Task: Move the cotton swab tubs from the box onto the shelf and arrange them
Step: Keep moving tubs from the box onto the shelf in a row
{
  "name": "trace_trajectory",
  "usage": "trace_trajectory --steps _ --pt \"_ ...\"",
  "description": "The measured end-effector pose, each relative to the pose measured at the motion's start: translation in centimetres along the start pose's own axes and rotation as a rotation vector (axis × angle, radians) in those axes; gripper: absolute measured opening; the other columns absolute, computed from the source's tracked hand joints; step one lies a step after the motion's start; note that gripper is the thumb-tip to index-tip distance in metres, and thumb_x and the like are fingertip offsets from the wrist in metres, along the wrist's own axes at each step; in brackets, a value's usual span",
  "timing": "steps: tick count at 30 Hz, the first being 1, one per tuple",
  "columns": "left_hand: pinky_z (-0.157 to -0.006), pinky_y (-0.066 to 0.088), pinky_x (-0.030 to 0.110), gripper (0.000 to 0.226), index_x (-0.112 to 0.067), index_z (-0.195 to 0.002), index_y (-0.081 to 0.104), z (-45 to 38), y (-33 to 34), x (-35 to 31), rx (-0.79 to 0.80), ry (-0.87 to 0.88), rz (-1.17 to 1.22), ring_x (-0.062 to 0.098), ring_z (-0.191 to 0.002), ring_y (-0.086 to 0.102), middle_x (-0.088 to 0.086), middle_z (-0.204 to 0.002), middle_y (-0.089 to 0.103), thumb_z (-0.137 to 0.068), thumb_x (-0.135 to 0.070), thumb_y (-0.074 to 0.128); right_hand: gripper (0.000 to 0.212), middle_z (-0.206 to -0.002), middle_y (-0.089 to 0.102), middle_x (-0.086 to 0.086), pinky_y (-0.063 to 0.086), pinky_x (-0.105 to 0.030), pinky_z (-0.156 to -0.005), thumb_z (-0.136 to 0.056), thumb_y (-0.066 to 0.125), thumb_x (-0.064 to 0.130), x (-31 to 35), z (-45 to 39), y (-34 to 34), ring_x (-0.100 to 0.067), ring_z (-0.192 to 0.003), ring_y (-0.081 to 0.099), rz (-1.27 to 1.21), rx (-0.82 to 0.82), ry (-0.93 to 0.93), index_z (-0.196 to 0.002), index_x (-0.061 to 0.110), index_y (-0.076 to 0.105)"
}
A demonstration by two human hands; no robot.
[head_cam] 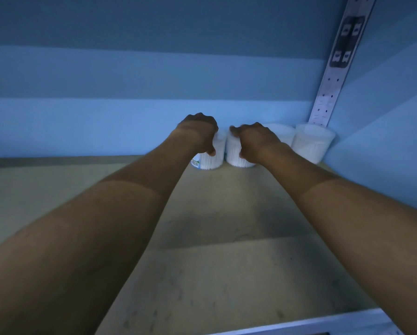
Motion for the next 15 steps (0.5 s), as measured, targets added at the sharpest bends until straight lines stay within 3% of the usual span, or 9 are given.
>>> trace_trajectory --steps 10,12,15 --pt "-0.099 0.047 0.039 0.064 -0.017 -0.137 0.052 -0.3 -0.2 0.2 0.032 0.0 -0.006 0.028 -0.122 0.054 0.006 -0.135 0.057 -0.084 -0.043 0.074 0.078 -0.156 0.034 -0.013 0.036 -0.041 -0.112 -0.092 0.055 0.003 0.2 0.4 0.3 -0.033 -0.141 0.037 -0.037 0.05 0.004 -0.159 0.017 0.017" --pt "-0.105 0.043 0.04 0.072 -0.017 -0.146 0.042 -0.1 -0.1 0.2 0.063 0.005 0.02 0.028 -0.13 0.047 0.007 -0.145 0.049 -0.086 -0.041 0.073 0.083 -0.162 0.022 -0.013 0.028 -0.044 -0.118 -0.092 0.054 0.001 0.2 0.6 0.3 -0.036 -0.147 0.026 -0.057 0.083 0.006 -0.161 0.018 0.01" --pt "-0.116 0.031 0.043 0.092 -0.02 -0.158 0.016 1.2 -0.2 0.4 0.092 0.013 0.063 0.025 -0.147 0.026 0.003 -0.163 0.023 -0.087 -0.035 0.073 0.09 -0.167 -0.002 -0.012 0.01 -0.046 -0.123 -0.094 0.054 0.002 0.2 1.2 -0.1 -0.035 -0.153 0.003 -0.104 0.113 0.009 -0.161 0.02 -0.004"
Point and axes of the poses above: each hand's wrist, its own z-axis away from the middle knuckle, its own y-axis out of the palm, x = y × z, the point moved 3 cm from there along -z, towards the middle knuckle
